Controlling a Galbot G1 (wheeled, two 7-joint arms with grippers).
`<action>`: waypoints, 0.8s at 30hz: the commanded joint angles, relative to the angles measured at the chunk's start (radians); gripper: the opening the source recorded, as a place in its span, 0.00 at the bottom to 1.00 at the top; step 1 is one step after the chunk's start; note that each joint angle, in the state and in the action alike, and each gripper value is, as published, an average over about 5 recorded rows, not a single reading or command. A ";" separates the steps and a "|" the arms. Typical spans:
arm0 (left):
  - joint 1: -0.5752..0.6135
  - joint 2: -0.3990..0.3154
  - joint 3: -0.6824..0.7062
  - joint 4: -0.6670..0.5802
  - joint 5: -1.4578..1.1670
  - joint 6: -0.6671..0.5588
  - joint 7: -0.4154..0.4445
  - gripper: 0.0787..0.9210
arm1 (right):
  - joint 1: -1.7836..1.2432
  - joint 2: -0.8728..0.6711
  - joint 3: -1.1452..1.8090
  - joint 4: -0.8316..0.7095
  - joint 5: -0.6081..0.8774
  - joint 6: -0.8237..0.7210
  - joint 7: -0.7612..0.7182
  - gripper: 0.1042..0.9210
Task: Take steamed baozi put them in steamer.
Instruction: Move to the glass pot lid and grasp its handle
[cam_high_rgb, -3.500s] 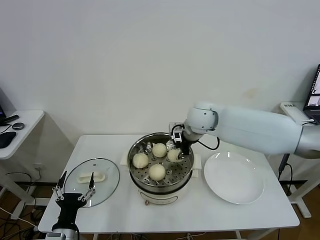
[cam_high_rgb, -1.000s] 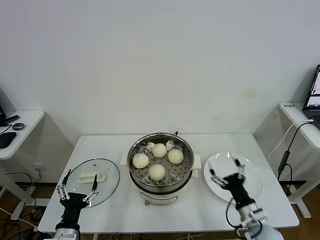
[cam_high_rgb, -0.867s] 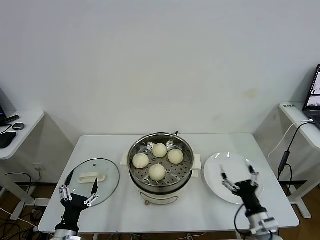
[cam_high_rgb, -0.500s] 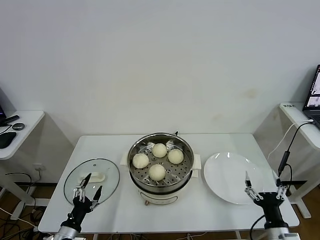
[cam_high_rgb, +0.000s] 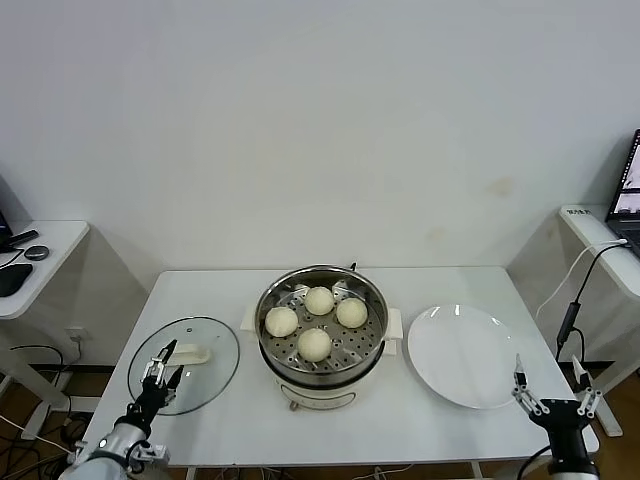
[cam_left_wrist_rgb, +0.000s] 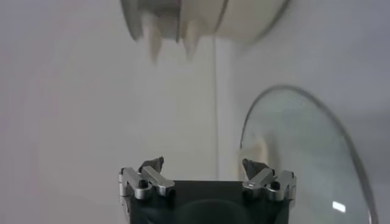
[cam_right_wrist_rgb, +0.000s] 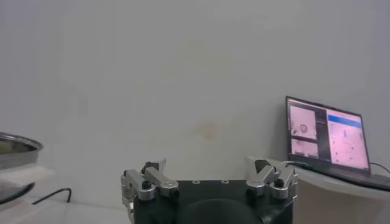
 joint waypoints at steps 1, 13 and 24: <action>-0.182 0.017 0.013 0.167 0.076 0.007 0.005 0.88 | -0.011 0.015 0.015 -0.001 -0.009 0.001 0.002 0.88; -0.254 0.011 0.030 0.269 0.065 0.007 0.020 0.88 | -0.018 0.017 0.000 0.003 -0.021 -0.002 0.000 0.88; -0.301 0.003 0.045 0.317 0.055 0.006 0.026 0.88 | -0.015 0.017 -0.007 -0.003 -0.030 -0.003 -0.001 0.88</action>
